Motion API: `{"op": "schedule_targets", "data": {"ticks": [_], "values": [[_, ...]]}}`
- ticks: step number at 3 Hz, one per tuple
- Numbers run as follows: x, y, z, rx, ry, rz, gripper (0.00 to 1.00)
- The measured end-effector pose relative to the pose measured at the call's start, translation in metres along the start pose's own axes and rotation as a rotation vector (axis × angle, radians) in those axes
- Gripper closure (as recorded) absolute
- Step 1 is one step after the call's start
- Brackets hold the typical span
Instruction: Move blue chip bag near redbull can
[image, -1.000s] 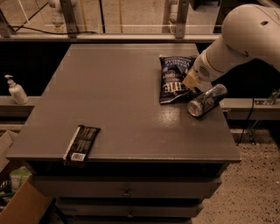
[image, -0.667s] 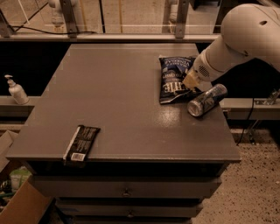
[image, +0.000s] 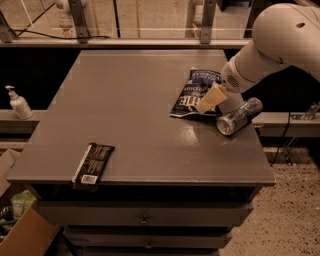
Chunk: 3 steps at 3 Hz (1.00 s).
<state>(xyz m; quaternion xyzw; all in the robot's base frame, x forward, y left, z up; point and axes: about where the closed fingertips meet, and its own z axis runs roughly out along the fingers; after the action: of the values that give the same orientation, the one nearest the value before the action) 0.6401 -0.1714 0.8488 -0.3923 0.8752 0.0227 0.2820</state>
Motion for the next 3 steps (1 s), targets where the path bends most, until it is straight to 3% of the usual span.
{"op": "schedule_targets", "data": {"ticks": [2, 3], "values": [[-0.008, -0.011, -0.012, 0.020, -0.026, 0.008, 0.00], [-0.019, -0.038, -0.036, 0.058, -0.079, 0.040, 0.00]]}}
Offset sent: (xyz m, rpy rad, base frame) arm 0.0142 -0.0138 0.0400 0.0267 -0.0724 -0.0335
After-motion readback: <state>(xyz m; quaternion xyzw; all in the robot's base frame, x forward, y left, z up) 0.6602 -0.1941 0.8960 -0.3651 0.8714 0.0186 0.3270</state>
